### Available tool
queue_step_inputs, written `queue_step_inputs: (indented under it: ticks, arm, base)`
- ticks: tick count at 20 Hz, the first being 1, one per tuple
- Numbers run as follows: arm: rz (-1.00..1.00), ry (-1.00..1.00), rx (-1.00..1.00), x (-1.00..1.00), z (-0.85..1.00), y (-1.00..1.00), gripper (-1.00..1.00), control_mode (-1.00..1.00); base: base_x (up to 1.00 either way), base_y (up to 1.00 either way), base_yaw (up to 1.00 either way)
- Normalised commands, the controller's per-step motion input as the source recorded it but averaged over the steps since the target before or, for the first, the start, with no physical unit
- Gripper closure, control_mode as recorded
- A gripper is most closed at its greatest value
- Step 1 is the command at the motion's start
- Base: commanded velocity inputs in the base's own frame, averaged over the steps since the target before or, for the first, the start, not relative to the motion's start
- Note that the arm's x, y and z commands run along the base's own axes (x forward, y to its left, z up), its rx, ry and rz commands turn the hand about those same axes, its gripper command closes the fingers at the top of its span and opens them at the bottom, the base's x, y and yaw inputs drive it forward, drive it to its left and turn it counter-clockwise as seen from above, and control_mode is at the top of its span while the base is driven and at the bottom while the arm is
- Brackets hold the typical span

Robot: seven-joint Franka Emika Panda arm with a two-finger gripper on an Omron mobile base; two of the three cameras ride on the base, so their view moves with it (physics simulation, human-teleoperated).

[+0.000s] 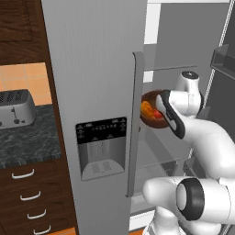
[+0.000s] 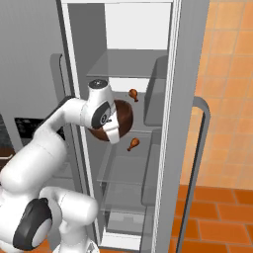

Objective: Pick the chicken drumstick and tomato from their plates and place them in the bowl. Then put the bowl in the fridge.

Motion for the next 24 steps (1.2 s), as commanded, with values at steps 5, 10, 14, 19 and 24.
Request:
queue_step_inputs:
  ticks: [5,10,14,19,24]
  arm:
    - [-0.17,0.00,0.16,0.21,0.01,-0.15,1.00,-1.00]
    - [-0.21,-0.01,0.09,0.12,-0.09,0.00,1.00,-1.00]
    - [-0.18,0.00,0.07,0.37,-0.12,0.00,1.00,-1.00]
    - [-0.02,-0.05,0.03,0.52,-0.26,0.00,1.00,-1.00]
    - [0.00,-0.08,0.00,0.73,-0.16,0.00,1.00,-1.00]
  base:
    - [0.00,0.00,0.00]
    - [0.00,0.00,0.00]
    - [0.00,0.00,0.00]
    - [0.00,0.00,0.00]
    - [0.00,0.00,0.00]
